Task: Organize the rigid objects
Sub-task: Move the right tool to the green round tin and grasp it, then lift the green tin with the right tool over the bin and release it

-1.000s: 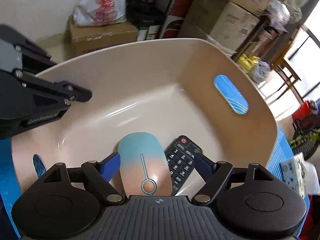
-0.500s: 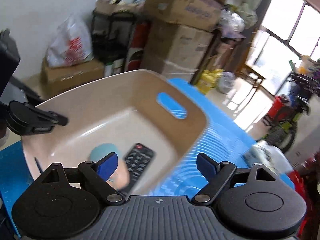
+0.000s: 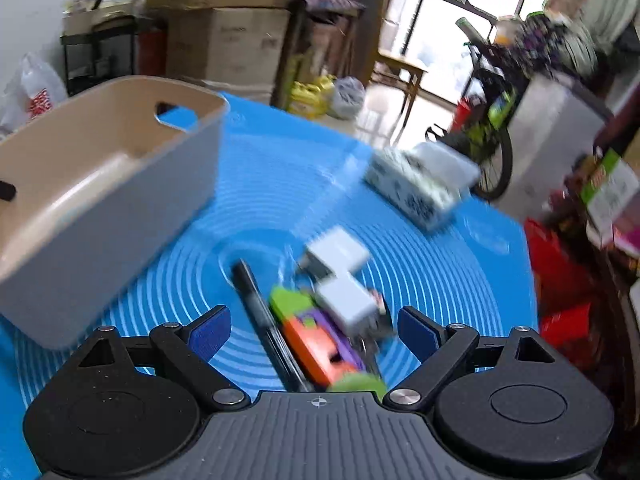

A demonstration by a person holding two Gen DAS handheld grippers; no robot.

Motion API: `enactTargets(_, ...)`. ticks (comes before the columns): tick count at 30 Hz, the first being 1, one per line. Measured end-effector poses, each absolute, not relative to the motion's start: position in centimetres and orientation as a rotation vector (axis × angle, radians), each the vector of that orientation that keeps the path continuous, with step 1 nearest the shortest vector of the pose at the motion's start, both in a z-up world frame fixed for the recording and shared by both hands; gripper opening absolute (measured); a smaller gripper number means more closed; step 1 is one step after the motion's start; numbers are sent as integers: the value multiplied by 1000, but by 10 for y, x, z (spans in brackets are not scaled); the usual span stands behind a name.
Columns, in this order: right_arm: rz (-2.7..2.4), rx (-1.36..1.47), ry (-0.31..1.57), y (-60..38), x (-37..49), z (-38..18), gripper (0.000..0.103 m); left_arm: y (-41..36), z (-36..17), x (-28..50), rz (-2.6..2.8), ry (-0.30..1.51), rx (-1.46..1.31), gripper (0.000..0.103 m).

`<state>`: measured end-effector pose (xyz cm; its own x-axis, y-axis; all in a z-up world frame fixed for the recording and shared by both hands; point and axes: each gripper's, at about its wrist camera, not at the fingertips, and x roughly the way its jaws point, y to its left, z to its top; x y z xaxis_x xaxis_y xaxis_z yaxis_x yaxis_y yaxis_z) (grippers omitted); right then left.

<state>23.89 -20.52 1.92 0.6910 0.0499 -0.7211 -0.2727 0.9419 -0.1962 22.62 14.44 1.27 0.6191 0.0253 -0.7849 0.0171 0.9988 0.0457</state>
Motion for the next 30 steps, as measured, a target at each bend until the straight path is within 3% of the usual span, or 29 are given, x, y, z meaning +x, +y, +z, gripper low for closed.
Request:
enactTargets(7, 152, -242, 831, -245, 231, -27, 88, 145, 13, 227, 5, 904, 50, 7)
enactTargets(15, 213, -127, 824, -272, 232, -44, 84, 146, 13, 227, 8, 903, 53, 7)
enactTargets(19, 234, -151, 846, -269, 238, -52, 77, 146, 13, 227, 8, 903, 53, 7)
enactTargets(25, 285, -128, 850, -268, 234, -53, 54, 146, 13, 227, 8, 903, 54, 7)
enactTargets(30, 286, -123, 836, -267, 230, -50, 54, 145, 13, 227, 8, 903, 54, 7)
